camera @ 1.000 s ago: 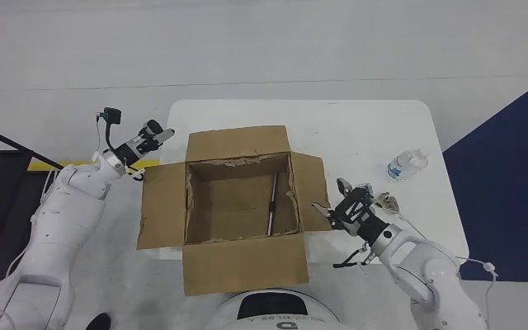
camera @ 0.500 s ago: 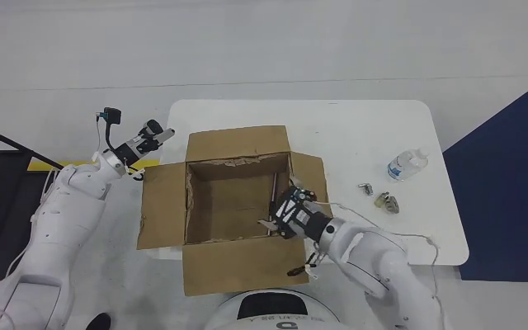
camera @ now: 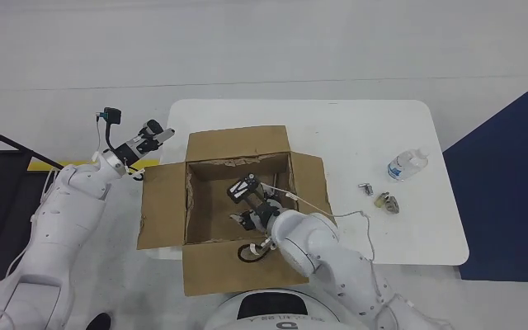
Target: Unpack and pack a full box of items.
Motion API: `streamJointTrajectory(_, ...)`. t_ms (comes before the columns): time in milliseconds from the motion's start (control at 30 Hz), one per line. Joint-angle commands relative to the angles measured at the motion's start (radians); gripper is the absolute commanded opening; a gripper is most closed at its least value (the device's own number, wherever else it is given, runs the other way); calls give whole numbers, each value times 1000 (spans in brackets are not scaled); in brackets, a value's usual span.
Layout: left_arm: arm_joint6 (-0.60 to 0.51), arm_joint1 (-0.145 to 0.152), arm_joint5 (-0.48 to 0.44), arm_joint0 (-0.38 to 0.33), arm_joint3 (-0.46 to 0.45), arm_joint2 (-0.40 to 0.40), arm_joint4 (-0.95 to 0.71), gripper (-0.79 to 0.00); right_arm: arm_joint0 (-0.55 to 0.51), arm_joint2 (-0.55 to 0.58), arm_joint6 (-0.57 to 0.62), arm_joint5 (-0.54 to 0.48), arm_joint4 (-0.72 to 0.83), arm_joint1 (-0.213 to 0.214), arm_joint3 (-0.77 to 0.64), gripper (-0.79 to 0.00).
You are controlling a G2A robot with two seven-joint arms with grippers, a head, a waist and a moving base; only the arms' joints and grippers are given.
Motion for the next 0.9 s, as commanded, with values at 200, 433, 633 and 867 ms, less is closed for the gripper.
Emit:
streamJointTrajectory(200,0,0,0,0,0,0,0,0,106,-22,104,149,111,-43,167,-292)
streamJointTrajectory(433,0,0,0,0,0,0,0,0,165,-28,191,263,122,-67,282,-360)
streamJointTrajectory(633,0,0,0,0,0,0,0,0,192,-33,241,295,136,-81,334,-422)
streamJointTrajectory(867,0,0,0,0,0,0,0,0,224,-36,236,298,164,-98,389,-446)
